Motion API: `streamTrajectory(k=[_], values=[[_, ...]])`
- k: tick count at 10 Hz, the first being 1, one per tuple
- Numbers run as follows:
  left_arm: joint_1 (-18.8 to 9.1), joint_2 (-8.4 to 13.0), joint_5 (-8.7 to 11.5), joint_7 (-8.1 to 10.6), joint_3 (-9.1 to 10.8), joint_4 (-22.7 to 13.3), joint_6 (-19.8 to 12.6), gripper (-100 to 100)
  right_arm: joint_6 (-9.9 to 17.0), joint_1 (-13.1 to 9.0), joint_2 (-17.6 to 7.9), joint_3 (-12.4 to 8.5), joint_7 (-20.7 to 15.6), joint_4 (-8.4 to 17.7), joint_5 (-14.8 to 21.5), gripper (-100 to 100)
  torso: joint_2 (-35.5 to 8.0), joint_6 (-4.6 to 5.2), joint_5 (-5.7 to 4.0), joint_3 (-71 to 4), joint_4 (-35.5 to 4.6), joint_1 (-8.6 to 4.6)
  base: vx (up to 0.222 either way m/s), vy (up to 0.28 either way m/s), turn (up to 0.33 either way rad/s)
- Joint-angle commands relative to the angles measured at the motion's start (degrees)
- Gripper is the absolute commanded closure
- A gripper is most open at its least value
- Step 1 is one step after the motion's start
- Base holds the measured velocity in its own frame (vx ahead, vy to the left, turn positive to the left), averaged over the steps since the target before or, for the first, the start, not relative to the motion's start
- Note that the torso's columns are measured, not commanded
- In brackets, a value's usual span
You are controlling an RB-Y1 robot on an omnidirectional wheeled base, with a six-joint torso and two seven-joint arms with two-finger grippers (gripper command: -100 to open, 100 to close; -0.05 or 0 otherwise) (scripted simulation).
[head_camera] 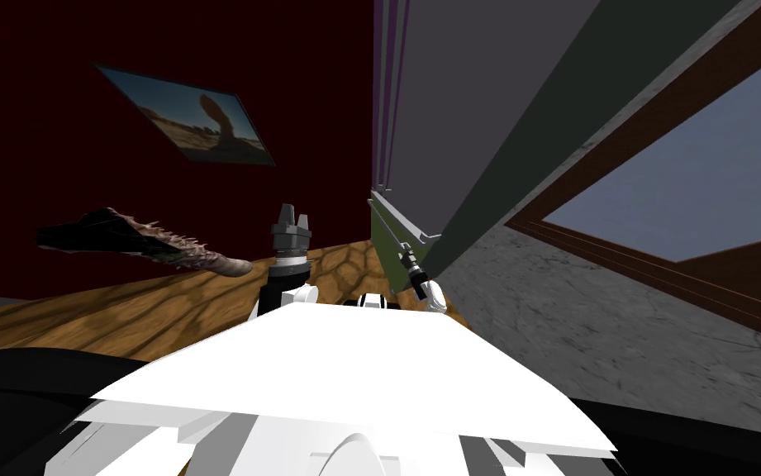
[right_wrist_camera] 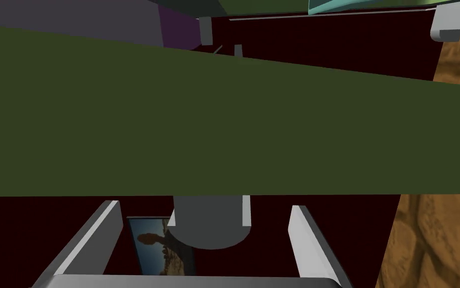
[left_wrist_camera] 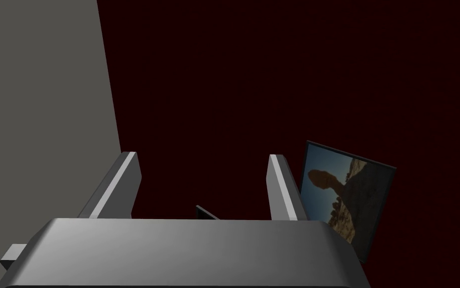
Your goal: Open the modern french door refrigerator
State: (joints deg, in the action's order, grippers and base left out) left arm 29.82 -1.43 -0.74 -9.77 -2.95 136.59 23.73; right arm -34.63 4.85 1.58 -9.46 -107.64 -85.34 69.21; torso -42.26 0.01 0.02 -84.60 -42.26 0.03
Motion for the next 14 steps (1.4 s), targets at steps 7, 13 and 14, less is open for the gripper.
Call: streamTrajectory(k=[7, 13, 14], values=[[0.0, 0.0, 0.0, 0.0, -0.01, 0.0, 0.0, 0, 1.8, -0.3, 0.4, 1.1, 0.8, -0.7, 0.9, 100, -0.2, 0.14, 0.01, 0.1, -0.3, -0.35, -0.071, 0.133, 0.011], [0.0, 0.0, 0.0, 0.0, -0.01, 0.0, 0.0, 0, 2.3, -0.1, 1.0, 1.7, 0.3, -1.1, 0.9, 100, -0.3, 0.09, -0.02, 0.2, -0.2, -0.19, -0.068, 0.159, 0.001], [0.0, 0.0, 0.0, 0.0, -0.01, 0.0, 0.0, 0, 2.4, -0.1, 1.0, 1.8, 0.2, -1.3, 0.9, 100, -0.4, 0.06, 0.03, 0.2, -0.2, 0.03, -0.073, 0.193, -0.012]])
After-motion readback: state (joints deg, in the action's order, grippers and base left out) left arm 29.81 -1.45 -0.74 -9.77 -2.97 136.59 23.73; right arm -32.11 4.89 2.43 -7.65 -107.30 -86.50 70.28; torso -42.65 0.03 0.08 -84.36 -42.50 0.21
